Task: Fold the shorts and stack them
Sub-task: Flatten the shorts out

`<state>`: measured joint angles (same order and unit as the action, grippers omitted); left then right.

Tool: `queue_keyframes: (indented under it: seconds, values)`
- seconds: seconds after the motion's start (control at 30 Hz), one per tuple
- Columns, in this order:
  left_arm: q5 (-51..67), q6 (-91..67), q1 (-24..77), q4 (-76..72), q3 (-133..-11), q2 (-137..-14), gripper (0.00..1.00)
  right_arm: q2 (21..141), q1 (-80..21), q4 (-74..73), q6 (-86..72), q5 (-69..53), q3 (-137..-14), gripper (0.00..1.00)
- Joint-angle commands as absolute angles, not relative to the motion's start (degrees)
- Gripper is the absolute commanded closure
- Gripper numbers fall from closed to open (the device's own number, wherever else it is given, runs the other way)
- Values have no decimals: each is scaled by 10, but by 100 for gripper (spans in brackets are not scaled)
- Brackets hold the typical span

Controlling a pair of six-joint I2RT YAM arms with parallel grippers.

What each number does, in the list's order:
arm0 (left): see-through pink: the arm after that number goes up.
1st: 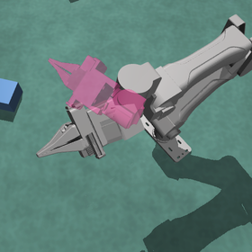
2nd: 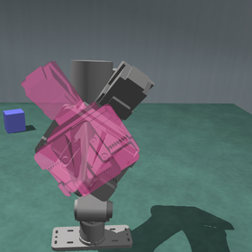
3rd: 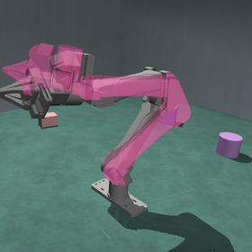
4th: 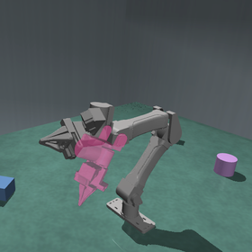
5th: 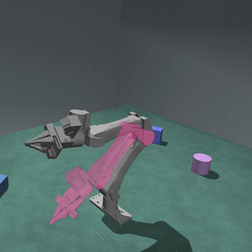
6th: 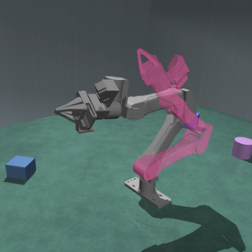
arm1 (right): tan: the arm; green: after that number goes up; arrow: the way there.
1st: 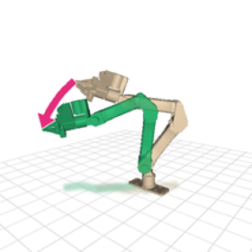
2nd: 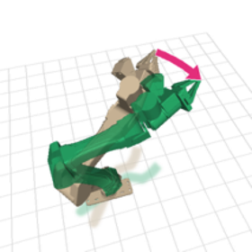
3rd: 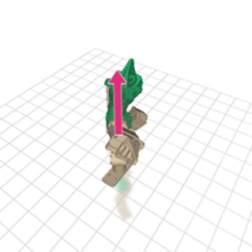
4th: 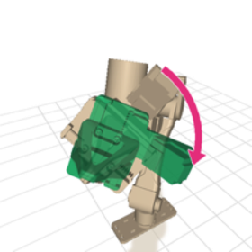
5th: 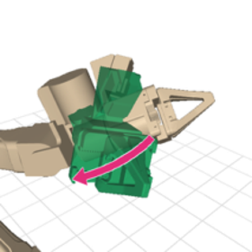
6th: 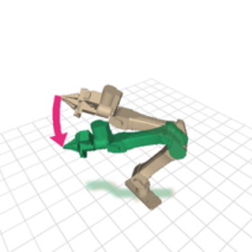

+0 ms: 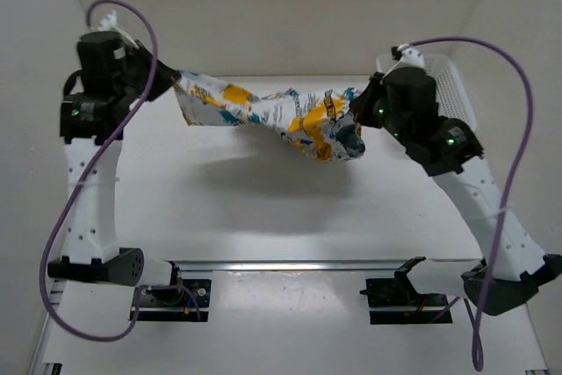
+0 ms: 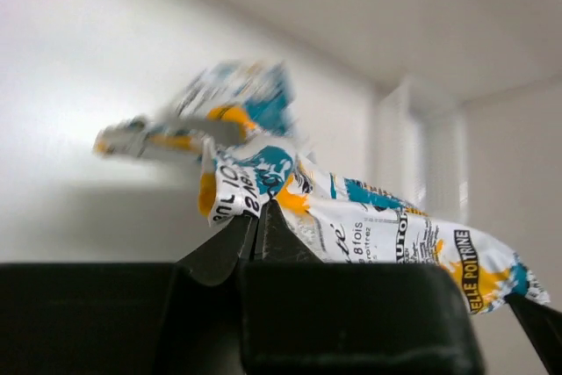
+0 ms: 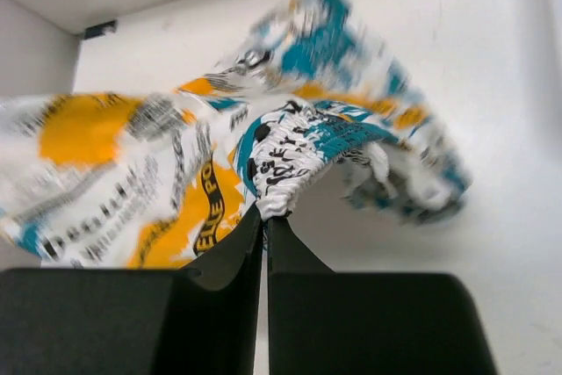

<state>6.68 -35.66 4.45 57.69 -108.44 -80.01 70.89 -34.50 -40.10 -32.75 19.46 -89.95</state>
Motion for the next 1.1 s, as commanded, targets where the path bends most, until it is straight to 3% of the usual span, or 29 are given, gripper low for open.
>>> queue_keyframes:
  seconds: [0.0,0.33,0.53,0.67,0.83,1.07]
  values:
    - [45,-350,31,635,-1206,-746,90,686,-344,-497,-185,162,-1007,100]
    - [-22,-332,25,597,-1325,-626,90,558,-349,-505,-110,-124,-1073,100]
    - [-68,-311,36,602,-1445,-613,90,516,-349,-505,-132,-172,-1091,100]
    - [-77,-299,41,589,-1456,-613,90,505,-349,-511,-145,-142,-1096,100]
    - [-72,-299,41,577,-1380,-642,90,511,-349,-523,-145,-65,-1043,100]
    - [-72,-281,41,534,-1222,-745,90,577,-349,-471,-120,45,-861,100]
